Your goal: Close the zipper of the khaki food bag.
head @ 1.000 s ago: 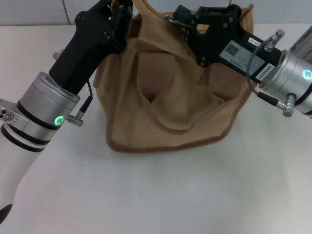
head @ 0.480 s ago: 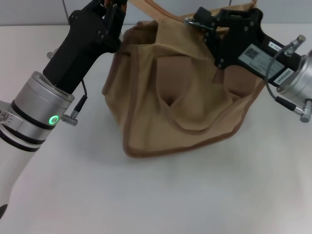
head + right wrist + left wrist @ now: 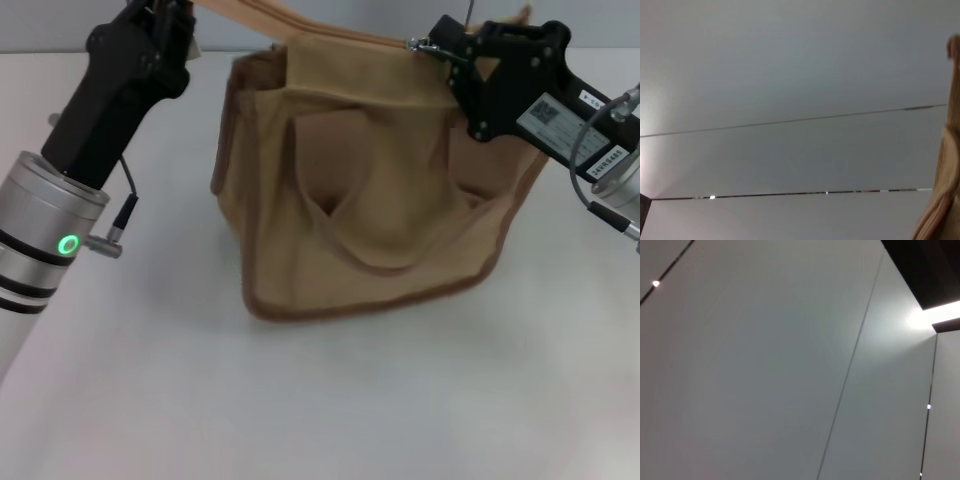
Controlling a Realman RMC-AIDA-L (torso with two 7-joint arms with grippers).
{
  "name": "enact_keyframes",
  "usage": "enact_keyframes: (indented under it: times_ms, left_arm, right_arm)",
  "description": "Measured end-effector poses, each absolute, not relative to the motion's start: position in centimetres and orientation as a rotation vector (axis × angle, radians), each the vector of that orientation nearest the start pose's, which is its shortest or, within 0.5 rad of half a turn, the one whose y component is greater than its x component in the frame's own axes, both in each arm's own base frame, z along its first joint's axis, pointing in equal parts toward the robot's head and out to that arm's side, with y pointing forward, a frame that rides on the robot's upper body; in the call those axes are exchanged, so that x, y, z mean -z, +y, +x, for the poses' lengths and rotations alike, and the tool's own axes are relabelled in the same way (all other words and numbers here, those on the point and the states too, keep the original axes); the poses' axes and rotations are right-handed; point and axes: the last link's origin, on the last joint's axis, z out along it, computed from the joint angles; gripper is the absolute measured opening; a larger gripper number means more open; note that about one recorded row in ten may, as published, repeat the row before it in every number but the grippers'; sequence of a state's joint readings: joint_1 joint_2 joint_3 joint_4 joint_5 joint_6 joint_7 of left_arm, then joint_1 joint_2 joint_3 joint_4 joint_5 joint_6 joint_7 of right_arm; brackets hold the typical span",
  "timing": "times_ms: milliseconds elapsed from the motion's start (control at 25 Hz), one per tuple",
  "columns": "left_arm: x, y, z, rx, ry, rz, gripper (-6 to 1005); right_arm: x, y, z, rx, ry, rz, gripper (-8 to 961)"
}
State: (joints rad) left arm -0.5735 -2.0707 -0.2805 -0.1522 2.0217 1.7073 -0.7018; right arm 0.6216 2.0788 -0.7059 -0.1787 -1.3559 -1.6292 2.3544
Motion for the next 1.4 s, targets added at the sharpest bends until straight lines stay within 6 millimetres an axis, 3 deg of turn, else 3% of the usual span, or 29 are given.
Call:
enact_keyframes:
  times_ms: [640, 840, 1040, 1200, 1400]
  left_arm:
    - [0.6, 31.7, -23.0, 1.598, -0.509, -1.777, 34]
    - [0.6, 31.7, -23.1, 1.597, -0.517, -1.772, 34]
    - [0.8, 31.5, -23.3, 1.575, -0.516, -1.779, 33]
    - [1.5, 30.5, -24.0, 1.481, -0.430, -1.879, 33]
    - [1.3, 29.2, -25.6, 1.429, -0.441, -1.894, 143]
  right_arm:
    - [-1.2, 32.8, 25.4, -1.961, 2.199, -1.622, 39]
    - [-2.4, 32.4, 25.0, -2.081, 1.929, -1.688, 42]
    - [-3.0, 32.2, 25.1, -2.092, 1.700, -1.724, 45]
    - [-3.0, 31.7, 25.5, -2.031, 1.507, -1.771, 178]
    - [-3.0, 31.0, 25.7, -1.975, 1.325, -1.826, 330]
